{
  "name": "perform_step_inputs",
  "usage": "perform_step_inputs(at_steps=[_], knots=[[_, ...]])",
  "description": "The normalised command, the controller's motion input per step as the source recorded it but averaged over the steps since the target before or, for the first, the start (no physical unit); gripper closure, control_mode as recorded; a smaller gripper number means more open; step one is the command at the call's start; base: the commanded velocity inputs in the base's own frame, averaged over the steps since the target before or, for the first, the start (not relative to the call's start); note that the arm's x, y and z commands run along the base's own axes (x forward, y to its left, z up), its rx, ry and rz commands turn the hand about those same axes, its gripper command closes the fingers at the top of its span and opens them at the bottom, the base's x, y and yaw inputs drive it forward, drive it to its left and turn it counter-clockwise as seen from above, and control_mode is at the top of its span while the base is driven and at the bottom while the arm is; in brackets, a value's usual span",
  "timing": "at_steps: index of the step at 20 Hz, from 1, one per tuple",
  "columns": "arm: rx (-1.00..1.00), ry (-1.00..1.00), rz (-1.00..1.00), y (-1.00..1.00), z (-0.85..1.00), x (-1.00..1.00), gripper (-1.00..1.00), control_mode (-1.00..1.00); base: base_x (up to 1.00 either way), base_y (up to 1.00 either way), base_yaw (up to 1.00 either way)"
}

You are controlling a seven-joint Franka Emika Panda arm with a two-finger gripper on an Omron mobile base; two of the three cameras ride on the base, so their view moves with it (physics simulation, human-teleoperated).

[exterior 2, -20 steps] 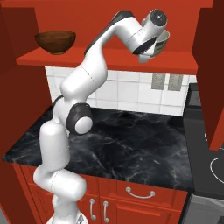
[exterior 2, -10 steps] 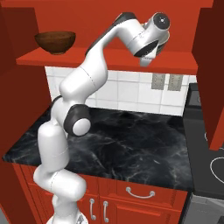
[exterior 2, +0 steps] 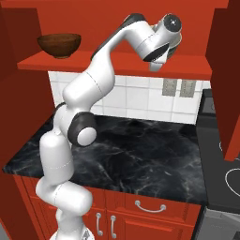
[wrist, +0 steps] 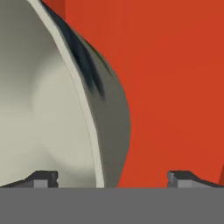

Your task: Pick up the bowls from the cabinet and place each bowl in front of a stool on the dining counter.

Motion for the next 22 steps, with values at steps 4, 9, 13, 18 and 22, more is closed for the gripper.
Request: perform_step_inputs(at_steps=[4,9,13,18,22], knots=[[0.00,0.00,0.00,0.00,0.00,0.00,-1.00,-1.00,0.00,0.00,0.00],[0.00,0.00,0.00,0.00,0.00,0.00,1.00,-1.00,0.00,0.00,0.00],[0.00,0.00,0.00,0.00,0.00,0.00,1.00,-1.00,0.00,0.00,0.00],[0.00,0.00,0.00,0.00,0.00,0.00,1.00,-1.00,0.00,0.00,0.00],[0.00,0.00,0.00,0.00,0.00,-0.05,1.00,-1.00,0.00,0.00,0.00]])
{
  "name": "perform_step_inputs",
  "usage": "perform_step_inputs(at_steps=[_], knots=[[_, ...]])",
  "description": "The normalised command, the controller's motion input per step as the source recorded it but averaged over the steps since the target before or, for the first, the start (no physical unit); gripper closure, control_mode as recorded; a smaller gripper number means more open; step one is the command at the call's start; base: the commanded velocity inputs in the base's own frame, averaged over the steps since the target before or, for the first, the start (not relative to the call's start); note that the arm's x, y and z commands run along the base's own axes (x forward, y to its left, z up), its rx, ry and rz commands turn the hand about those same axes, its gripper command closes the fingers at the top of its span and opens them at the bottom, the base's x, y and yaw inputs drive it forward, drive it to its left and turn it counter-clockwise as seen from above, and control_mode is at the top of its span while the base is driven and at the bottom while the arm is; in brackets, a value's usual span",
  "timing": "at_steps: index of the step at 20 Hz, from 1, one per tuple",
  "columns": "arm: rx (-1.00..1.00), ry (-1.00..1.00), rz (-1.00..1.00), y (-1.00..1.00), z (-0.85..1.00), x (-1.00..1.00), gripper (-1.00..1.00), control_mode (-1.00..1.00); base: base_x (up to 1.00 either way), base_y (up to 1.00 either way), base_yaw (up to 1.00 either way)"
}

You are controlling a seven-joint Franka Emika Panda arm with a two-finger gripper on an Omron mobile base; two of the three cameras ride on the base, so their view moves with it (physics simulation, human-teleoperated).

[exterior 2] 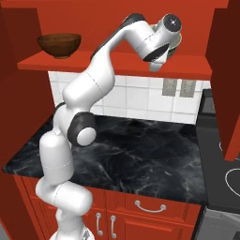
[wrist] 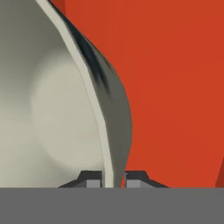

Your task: Pick up the bowls from the cabinet and place each bowl in front of a stool on the dining counter.

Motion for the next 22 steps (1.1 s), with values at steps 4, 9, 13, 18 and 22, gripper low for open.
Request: perform_step_inputs(at_steps=[4,9,13,18,22], knots=[[0.00,-0.07,0.00,0.00,0.00,-0.52,1.00,-1.00,0.00,0.00,0.00],[-0.01,-0.11,0.00,0.00,0.00,-0.90,1.00,-1.00,0.00,0.00,0.00],[-0.04,-0.11,0.00,0.11,0.00,-1.00,1.00,-1.00,0.00,0.00,0.00],[-0.08,-0.01,0.00,0.38,0.00,-1.00,1.00,-1.00,0.00,0.00,0.00],[-0.12,0.14,0.00,0.64,-0.04,-1.00,1.00,-1.00,0.00,0.00,0.00]])
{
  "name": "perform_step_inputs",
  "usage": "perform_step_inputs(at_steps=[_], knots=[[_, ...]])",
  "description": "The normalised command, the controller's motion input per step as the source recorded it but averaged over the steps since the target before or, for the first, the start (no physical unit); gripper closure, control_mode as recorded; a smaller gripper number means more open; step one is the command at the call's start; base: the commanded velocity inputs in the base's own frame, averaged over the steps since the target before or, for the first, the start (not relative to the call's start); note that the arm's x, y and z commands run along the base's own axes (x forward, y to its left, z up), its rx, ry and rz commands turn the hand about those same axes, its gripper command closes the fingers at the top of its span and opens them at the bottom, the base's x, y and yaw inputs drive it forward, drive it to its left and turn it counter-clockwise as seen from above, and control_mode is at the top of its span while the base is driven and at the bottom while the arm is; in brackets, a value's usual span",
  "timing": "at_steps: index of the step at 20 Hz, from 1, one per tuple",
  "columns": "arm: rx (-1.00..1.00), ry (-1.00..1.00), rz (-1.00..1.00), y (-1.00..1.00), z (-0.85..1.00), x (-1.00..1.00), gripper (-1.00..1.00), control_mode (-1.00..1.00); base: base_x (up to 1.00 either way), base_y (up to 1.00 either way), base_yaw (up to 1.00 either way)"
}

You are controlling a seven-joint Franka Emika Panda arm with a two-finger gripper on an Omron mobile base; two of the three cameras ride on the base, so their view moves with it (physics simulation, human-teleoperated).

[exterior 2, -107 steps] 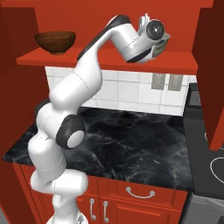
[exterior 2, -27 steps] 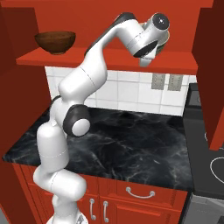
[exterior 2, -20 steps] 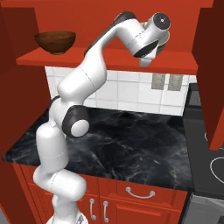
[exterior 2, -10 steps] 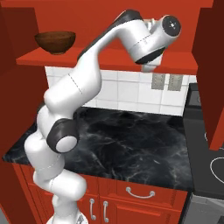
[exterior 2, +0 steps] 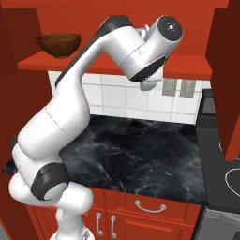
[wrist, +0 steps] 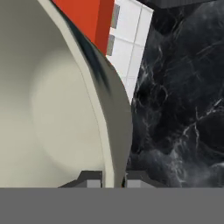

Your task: Pick up the bowls from the cabinet and place each bowl in front of a stool on the dining counter.

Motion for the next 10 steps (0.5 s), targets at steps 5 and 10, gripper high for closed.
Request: perform_step_inputs(at_steps=[5,10], knots=[[-0.07,0.23,0.03,0.64,-0.30,-1.00,1.00,-1.00,0.00,0.00,0.00],[-0.02,0.22,0.01,0.58,-0.43,-0.95,1.00,-1.00,0.00,0.00,0.00]])
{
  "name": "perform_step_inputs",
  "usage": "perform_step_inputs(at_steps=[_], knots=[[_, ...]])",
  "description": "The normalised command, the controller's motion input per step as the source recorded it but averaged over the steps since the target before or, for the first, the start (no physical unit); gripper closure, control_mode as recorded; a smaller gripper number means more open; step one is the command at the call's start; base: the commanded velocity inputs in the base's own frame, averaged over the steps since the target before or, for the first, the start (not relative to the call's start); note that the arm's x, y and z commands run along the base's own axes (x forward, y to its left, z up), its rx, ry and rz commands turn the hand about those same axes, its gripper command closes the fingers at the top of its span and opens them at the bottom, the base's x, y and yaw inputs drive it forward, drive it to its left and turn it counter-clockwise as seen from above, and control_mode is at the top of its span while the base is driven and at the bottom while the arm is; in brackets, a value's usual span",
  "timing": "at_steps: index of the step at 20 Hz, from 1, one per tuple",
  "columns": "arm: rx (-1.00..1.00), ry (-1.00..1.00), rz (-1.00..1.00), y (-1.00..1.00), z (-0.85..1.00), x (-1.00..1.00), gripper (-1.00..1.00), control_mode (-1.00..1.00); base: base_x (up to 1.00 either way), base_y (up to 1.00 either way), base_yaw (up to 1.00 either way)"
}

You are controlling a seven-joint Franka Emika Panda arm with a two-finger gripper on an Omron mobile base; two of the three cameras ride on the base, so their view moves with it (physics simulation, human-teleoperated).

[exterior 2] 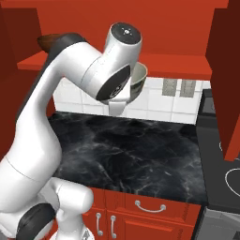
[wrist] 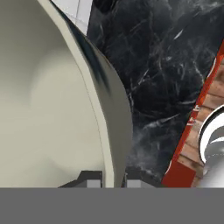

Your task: Pick up the bowls from the cabinet and place each bowl in front of a stool on the dining counter.

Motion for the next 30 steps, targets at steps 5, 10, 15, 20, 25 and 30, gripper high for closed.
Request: perform_step_inputs(at_steps=[5,10,15,20,25,30], knots=[[0.01,0.20,0.00,0.48,-0.35,-0.53,1.00,-1.00,0.00,0.00,0.00],[0.00,0.13,0.02,0.32,-0.09,-0.08,1.00,-1.00,0.00,0.00,0.00],[0.02,0.11,0.03,0.14,-0.11,0.00,1.00,-1.00,0.00,0.00,0.00],[0.02,0.05,0.03,0.09,-0.19,0.00,1.00,-1.00,0.00,0.00,0.00],[0.04,0.04,0.01,0.12,-0.09,0.00,1.00,-1.00,0.00,0.00,0.00],[0.00,0.01,0.00,0.16,-0.02,0.00,1.00,-1.00,0.00,0.00,0.00]])
